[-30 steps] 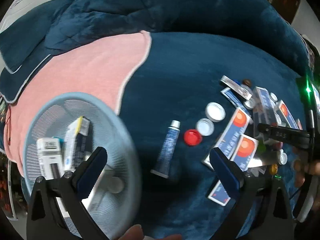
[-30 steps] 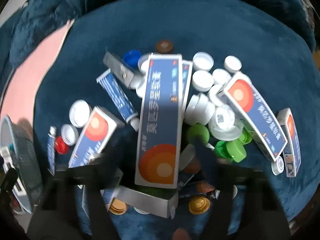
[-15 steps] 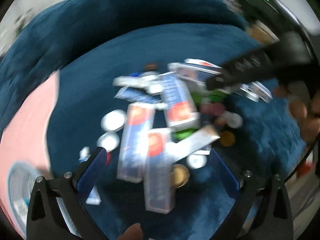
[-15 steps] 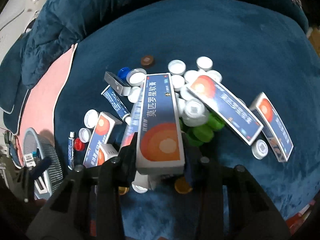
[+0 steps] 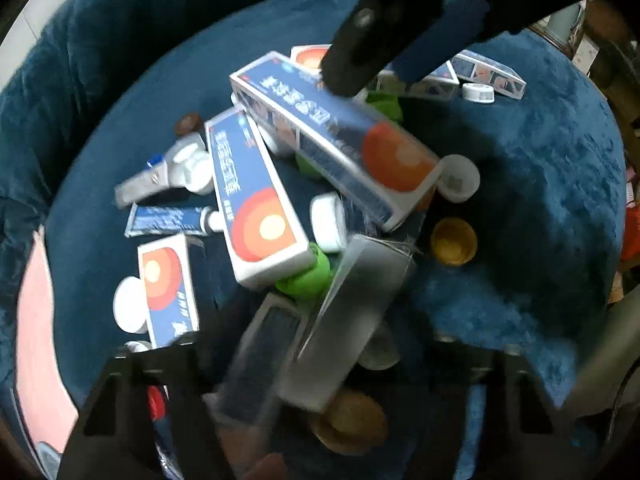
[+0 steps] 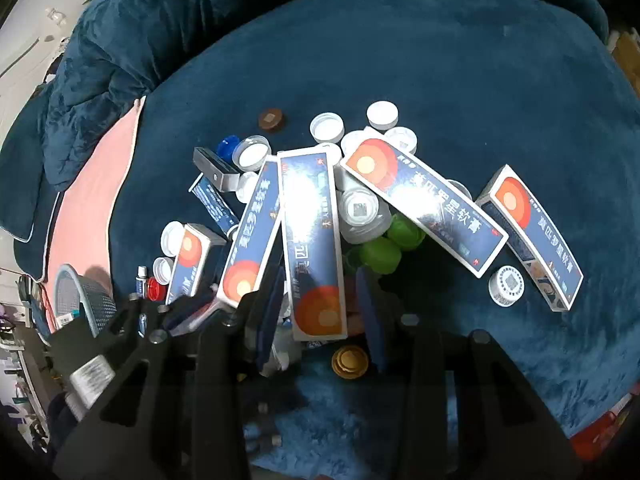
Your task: Organize objects
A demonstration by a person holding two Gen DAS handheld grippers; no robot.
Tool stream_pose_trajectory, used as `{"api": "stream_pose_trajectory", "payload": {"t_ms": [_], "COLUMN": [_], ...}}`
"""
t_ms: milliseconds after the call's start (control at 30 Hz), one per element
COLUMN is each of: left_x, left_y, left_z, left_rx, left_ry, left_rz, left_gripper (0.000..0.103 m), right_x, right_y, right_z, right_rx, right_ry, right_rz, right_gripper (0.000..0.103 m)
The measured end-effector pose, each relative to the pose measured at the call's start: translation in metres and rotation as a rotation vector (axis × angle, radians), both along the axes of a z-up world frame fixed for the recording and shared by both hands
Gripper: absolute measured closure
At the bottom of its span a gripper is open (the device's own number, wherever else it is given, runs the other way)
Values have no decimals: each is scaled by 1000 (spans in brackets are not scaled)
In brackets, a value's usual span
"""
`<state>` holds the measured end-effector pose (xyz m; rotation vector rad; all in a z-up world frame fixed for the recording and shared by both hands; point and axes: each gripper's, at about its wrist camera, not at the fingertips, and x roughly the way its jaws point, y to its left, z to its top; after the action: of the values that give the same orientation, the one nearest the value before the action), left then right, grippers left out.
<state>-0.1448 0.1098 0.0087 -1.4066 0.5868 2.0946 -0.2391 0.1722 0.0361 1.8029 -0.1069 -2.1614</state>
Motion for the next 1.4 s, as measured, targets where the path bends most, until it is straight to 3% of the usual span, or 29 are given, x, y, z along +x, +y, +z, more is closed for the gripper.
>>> {"api": "stream_pose_trajectory", "payload": {"t_ms": [67, 100, 167, 300, 400, 567, 633, 867, 1167, 1400], "left_x": [-3, -4, -6, -3, -1, -4, -4, -3, 9, 34], "left_y": [-8, -13, -23, -32, -38, -53, -56, -71, -96, -175], "left_z": [6, 9, 16, 17, 9, -2, -3, 15, 51, 82], "left_rx": [66, 102, 172, 212, 239, 272, 292, 376, 409, 399], "left_ry": [-29, -45, -67, -88, -123, -158, -169, -142, -50, 30], "left_rz": [43, 71, 144, 218, 254, 318, 331, 384, 475, 634], "left_gripper": [47, 60, 75, 75, 75, 74, 74, 76, 76, 76], "right_x": [-2, -2, -4, -8, -7, -2, 2, 11, 29, 59], "right_y": [3, 4, 7, 6, -2, -18, -21, -20, -36, -91], "right_z": [-3, -5, -8, -16, -21, -38, -46, -27, 0, 18], "right_rx": [-8, -15, -12, 2, -1, 51, 111, 81, -11, -82], "right_ry": [-16, -26, -33, -10, -5, -14, -17, 14, 42, 64], "right_rz": [-14, -24, -37, -43, -11, 70, 98, 122, 147, 244], "right_gripper": [64, 64, 61, 30, 29, 32, 65, 65, 65, 65]}}
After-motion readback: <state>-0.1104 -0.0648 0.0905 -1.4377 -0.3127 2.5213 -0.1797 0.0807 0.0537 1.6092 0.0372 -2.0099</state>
